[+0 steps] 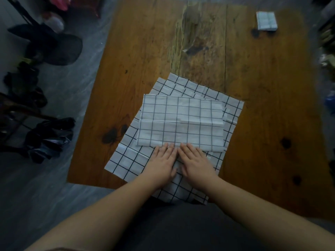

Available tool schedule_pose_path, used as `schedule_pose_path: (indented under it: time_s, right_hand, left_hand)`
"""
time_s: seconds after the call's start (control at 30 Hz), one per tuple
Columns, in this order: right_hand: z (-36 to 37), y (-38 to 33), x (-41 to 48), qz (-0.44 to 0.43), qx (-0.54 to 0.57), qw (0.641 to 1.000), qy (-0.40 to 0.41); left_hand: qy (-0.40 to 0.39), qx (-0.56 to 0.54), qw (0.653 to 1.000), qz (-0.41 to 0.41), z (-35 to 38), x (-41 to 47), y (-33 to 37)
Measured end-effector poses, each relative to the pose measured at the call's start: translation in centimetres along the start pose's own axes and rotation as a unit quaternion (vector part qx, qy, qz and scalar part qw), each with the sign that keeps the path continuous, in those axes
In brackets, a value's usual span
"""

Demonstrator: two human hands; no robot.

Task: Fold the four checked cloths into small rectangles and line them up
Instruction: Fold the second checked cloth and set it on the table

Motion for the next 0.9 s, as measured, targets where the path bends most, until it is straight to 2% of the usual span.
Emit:
schedule_pose_path:
  time_s: [0.13, 0.23, 0.6, 0.73, 0.9]
  right_hand:
    - [1.6, 0.9, 0.2, 0.007, -0.029, 0.999, -0.011]
    - [1.7, 2.4, -0.7, 0.024, -0.035, 0.999, -0.016]
    - [1.8, 9.4, -5.5, 0.179, -0.014, 0.984, -0.01]
    - [1.0, 7.4, -4.6, 0.166, -0.016, 0.986, 0.006]
    - [0.9, 2.2, -1.8, 0.073, 0.003, 0.997, 0.005]
  left_hand:
    - [0.0, 0.013, 1.0, 0.006, 0.4, -0.4, -1.2]
    - [0.008, 0.011, 1.0, -0.023, 0.3, -1.2, -3.5]
    - [0.025, -0.02, 0.991, -0.127, 1.1, -4.8, -9.8]
    - [0.035, -0.028, 0.99, -0.136, 0.1, -4.4, -7.8]
    - [0.031, -0.003, 0.998, -0.054, -0.9, -1.6, -1.4]
Point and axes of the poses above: each hand's wrist, its own x-axis towards the middle knuckle, its own z-axis out of the palm, y = z × x, the point moved 8 cm from there along x, towards the middle knuckle, and after that the axes turned 3 degrees about z, right-handed, at the moved point
